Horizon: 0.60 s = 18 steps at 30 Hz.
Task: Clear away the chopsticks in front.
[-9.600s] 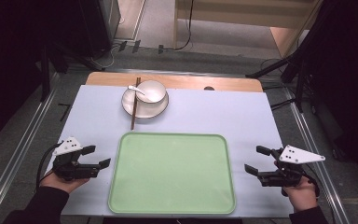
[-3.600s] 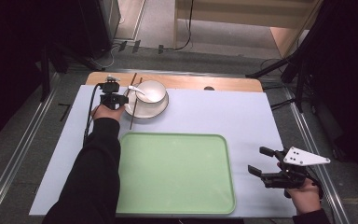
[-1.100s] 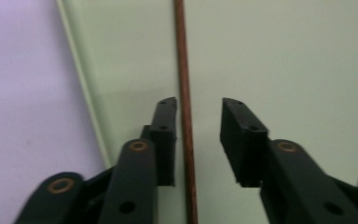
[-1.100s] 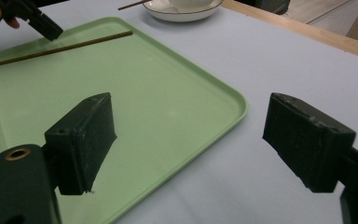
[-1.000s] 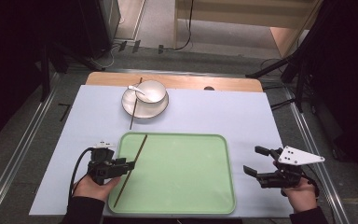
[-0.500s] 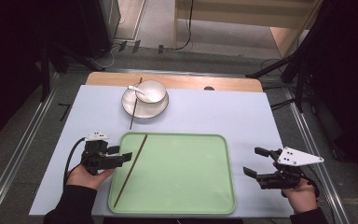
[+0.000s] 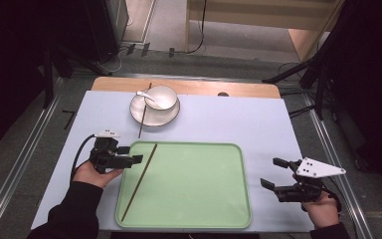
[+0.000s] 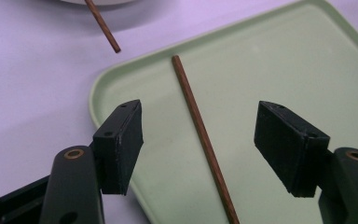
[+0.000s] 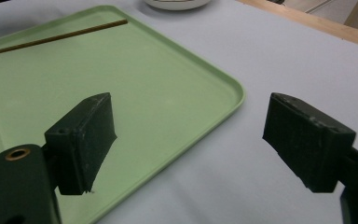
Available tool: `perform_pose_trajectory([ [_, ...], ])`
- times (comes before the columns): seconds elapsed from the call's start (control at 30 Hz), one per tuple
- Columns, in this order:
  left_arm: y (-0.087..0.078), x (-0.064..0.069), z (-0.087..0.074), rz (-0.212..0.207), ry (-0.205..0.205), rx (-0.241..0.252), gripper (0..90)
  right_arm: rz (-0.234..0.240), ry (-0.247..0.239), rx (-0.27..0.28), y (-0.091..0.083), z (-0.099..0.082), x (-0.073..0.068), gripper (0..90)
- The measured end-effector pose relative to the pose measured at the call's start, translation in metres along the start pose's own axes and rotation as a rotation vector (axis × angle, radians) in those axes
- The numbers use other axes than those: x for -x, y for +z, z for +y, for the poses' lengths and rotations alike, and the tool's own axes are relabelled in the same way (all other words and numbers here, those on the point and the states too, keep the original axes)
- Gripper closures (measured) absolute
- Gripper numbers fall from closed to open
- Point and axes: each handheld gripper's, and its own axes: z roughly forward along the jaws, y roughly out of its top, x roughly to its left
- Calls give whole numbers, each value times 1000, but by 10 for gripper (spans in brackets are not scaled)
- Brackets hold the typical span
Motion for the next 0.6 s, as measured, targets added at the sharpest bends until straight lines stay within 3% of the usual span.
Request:
perform_pose_trajectory([
  [0.47, 3, -20, 52, 20, 19, 2, 315, -4, 3, 5, -1, -1, 1, 173],
  [0.5, 3, -24, 62, 19, 8, 4, 314, -3, 3, 5, -1, -1, 1, 173],
  [0.6, 4, -27, 71, 28, 1, 2, 315, -4, 4, 3, -1, 0, 1, 173],
])
